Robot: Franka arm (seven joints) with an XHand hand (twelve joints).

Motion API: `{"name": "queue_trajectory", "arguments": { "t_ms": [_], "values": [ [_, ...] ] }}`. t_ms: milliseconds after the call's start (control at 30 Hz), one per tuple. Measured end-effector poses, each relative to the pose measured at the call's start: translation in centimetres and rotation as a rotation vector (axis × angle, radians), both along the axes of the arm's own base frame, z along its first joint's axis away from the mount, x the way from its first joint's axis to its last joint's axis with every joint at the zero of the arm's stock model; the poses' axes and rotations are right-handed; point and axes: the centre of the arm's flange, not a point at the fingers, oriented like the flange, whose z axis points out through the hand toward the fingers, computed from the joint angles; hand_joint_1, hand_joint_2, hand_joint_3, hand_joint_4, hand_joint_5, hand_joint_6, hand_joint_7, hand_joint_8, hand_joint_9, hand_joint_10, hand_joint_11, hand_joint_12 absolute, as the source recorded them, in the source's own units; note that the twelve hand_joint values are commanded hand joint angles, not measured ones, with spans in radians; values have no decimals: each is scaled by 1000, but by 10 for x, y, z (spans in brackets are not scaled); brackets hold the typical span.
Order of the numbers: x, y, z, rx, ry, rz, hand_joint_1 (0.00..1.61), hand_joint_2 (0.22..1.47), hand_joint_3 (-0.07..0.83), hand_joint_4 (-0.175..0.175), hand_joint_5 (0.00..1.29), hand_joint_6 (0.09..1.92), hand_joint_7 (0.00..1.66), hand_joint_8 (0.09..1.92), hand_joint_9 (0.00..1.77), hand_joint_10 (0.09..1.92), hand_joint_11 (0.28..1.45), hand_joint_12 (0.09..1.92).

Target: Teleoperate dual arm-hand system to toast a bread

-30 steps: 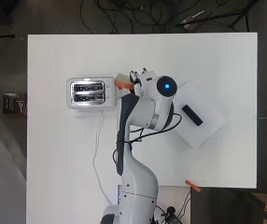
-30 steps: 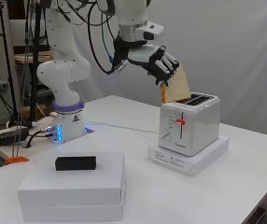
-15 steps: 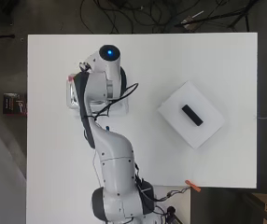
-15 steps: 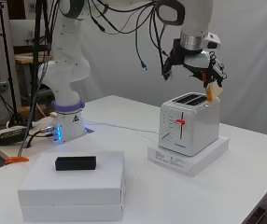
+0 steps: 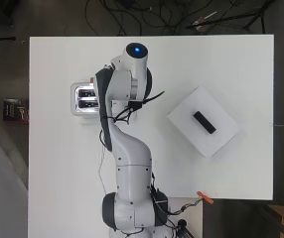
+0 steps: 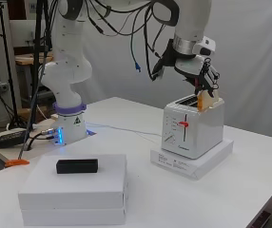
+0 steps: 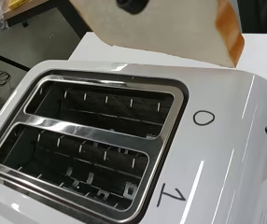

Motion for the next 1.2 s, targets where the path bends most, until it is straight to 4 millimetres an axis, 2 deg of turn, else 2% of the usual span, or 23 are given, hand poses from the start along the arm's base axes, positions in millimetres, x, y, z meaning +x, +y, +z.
{"name": "queue_trajectory", "arguments": {
  "t_ms": [167,300,400,533,667,867,1000,1067,1100,1200],
  "values": [
    [1,-9,-1,62,47,-39,1205,1234,0,-175,589,1387,940,1203,1334,136,816,187],
    [4,-11,3,93,60,-35,1206,1235,2,-175,596,1340,928,1251,1220,438,765,335],
    [5,2,9,98,58,-17,1206,1235,1,-175,599,1325,926,1261,1171,550,743,383],
    [5,22,-4,103,87,8,1211,1225,0,-175,611,1350,951,1195,1160,581,730,436],
    [6,26,-14,136,127,5,1210,1220,0,-169,616,1394,962,1138,1149,564,703,464],
    [-3,14,-10,107,129,17,1204,1225,-2,-158,612,1421,958,1126,1173,416,733,275],
    [0,5,-4,105,118,16,1202,1230,0,-163,599,1436,948,1142,1180,388,757,220],
    [-1,2,-7,103,122,17,1301,1201,1,-171,578,1391,899,1107,1071,920,765,193],
    [-2,2,-10,103,126,18,1271,1215,2,-174,571,1414,902,1139,1040,889,770,175],
    [-6,5,-18,103,134,24,1207,1245,0,-175,562,1448,910,1214,1110,505,791,116]
  ]
}}
